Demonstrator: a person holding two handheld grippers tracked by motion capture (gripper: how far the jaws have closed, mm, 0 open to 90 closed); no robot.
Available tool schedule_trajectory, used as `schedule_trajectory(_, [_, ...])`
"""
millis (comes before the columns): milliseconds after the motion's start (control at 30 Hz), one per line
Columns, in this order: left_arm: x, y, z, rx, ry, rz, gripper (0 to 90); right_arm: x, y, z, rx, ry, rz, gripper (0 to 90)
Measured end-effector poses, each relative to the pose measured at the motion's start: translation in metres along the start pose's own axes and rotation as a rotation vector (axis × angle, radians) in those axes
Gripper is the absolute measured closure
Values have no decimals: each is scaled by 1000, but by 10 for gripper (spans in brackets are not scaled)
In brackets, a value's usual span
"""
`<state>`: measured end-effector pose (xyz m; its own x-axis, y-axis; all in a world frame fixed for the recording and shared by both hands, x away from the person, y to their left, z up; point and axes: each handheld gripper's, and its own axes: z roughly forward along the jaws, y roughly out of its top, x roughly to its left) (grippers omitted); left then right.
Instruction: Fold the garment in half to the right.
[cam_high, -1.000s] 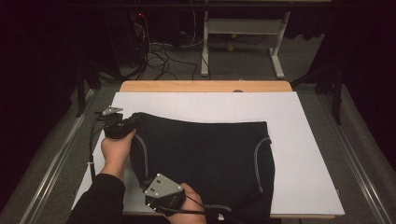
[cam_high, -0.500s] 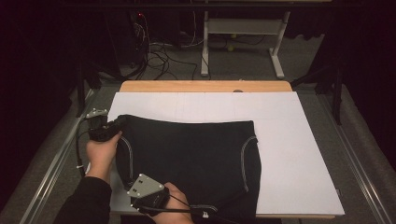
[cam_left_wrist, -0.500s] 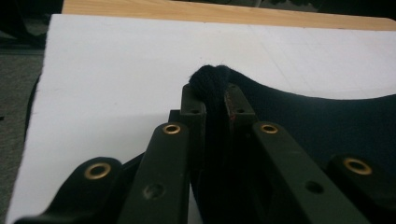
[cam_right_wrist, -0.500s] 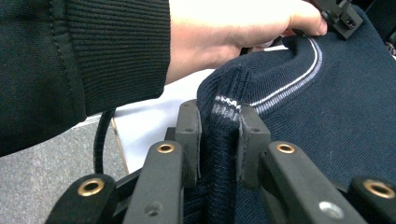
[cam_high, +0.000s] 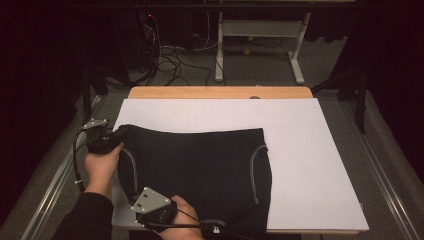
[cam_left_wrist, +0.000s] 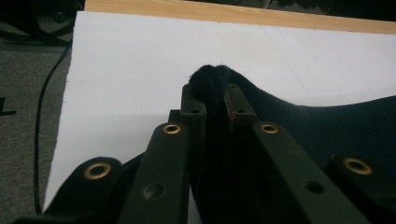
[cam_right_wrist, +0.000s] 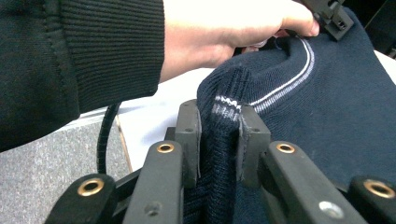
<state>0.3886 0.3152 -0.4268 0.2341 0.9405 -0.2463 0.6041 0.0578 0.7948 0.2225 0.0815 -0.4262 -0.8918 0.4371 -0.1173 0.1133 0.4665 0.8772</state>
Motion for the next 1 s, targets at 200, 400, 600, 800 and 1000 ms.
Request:
schedule_trajectory(200, [-13,5,1,-7,-9,3,781,-7,-3,-11,-7,-15,3,751])
schedule_trajectory(400, [-32,12,6,-15,-12,11,779,-14,-8,-26,-21,-43,9,750])
schedule_trajectory(600, [-56,21,11,-43,-24,49,780,-22,-13,-43,-51,-73,9,750])
schedule_trajectory(800, [-79,24,20,-83,-37,59,781,-30,-23,-61,-74,-117,16,750])
schedule_trajectory(1000, [-102,22,35,-107,-49,48,780,-39,-32,-75,-80,-144,35,750])
